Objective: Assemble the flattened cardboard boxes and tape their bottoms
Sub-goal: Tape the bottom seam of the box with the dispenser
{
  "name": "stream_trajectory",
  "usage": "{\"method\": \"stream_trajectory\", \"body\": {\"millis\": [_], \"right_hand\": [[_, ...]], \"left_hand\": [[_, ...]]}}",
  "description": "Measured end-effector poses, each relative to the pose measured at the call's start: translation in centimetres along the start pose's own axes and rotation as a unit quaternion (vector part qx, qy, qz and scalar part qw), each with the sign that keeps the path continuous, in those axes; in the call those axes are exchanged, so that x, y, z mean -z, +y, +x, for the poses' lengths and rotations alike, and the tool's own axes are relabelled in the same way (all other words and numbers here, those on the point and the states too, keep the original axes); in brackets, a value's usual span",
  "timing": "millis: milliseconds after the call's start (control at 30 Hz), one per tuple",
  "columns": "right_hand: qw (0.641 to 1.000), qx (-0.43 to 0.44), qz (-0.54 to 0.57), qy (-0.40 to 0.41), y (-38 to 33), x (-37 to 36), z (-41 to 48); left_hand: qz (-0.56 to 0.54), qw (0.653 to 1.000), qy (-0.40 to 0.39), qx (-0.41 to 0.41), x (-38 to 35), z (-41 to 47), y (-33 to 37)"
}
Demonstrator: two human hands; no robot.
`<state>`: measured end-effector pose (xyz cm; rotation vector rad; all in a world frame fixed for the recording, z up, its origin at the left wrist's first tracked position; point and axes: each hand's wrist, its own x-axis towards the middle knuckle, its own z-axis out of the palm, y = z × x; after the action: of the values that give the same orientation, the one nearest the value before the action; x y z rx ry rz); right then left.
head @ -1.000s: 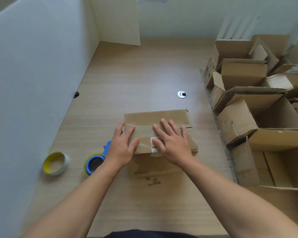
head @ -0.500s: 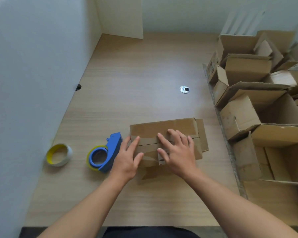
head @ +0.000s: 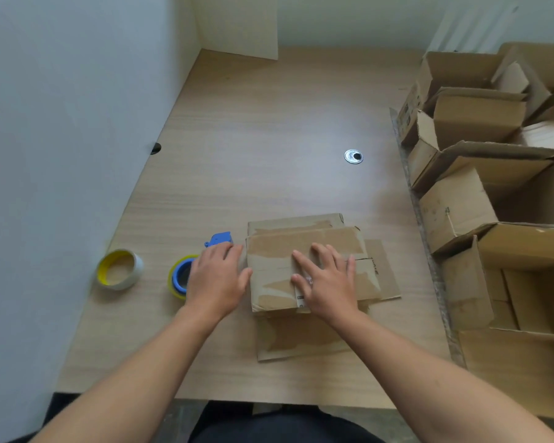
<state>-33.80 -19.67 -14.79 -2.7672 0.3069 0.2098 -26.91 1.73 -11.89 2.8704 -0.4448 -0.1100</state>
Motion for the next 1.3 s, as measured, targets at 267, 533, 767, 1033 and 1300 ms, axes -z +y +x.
{"method": "stream_trajectory", "body": {"millis": [267,533,767,1033,1300], "right_hand": [[1.0,0.008,-0.012,-0.006,0.1,0.0,0.2],[0.998,0.013,0.058,0.002,0.7,0.4,0.2],[0.988,-0.006,0.153,-0.013,1.1,1.7,0.6],[0.906,-0.001,0.424,-0.007,3.4,3.6,-0.2],[0.885,0.008,0.465,-0.031,4.5,4.5,-0.5]], "left_hand": [[-0.038,0.983,-0.099,0.15,-0.7,0.7,-3.2],[-0.048,0.978,-0.154,0.135,-2.2,0.8,-4.4],[-0.109,0.977,-0.067,0.172,1.5,2.9,-3.6],[-0.112,0.98,-0.051,-0.158,4.1,1.5,0.0],[-0.002,0.928,-0.013,-0.374,2.6,1.3,3.3]]}}
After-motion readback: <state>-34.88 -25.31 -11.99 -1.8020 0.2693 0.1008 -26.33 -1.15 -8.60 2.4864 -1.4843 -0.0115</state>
